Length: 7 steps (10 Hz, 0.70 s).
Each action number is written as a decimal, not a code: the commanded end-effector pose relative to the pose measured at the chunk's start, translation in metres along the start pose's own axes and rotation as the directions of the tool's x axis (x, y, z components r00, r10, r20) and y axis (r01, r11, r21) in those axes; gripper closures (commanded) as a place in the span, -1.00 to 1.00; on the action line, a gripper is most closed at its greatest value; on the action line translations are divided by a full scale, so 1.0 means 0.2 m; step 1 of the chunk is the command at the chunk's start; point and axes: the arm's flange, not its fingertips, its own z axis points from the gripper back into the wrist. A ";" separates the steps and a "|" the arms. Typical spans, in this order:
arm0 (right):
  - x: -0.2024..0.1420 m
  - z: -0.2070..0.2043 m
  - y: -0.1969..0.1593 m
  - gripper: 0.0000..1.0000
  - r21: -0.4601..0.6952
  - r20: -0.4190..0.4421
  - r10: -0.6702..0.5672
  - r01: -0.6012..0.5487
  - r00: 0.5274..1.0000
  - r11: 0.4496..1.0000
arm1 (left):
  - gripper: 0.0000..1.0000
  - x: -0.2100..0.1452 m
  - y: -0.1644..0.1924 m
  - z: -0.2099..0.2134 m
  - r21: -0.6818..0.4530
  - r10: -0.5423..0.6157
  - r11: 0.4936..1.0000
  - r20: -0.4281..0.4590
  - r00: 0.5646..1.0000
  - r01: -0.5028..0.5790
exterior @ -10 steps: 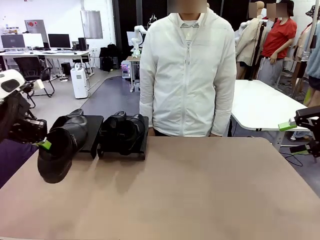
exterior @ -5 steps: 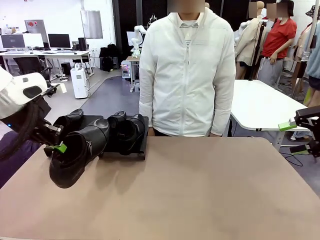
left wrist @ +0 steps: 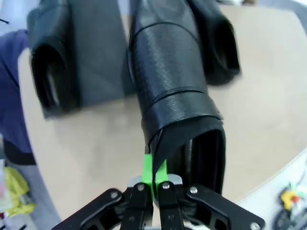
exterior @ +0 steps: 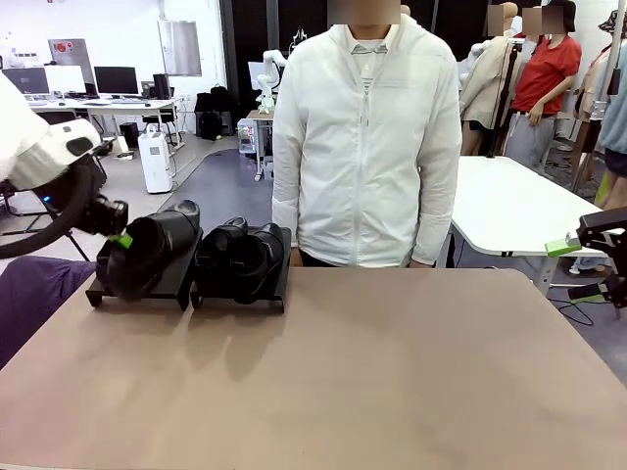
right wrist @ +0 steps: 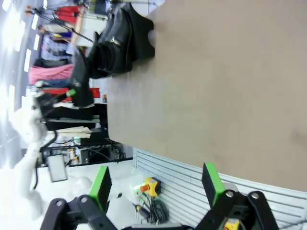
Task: Organize the shoes by placing them on the stand.
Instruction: Place the Shoe from the middle of the table onto the Shoes Stand.
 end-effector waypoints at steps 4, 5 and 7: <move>0.01 0.00 0.02 -1.00 0.025 0.007 -0.011 0.010 1.000 1.000 | 1.00 0.28 0.22 -0.25 -0.076 0.177 0.982 0.098 0.979 -0.171; 0.01 0.00 0.02 -1.00 0.025 0.007 -0.011 0.010 1.000 1.000 | 1.00 0.28 0.25 -0.28 -0.051 0.197 0.980 0.076 0.977 -0.193; 0.01 0.00 0.02 -1.00 0.025 0.007 -0.011 0.010 1.000 1.000 | 1.00 0.26 0.29 -0.34 -0.027 0.217 0.976 0.072 0.974 -0.215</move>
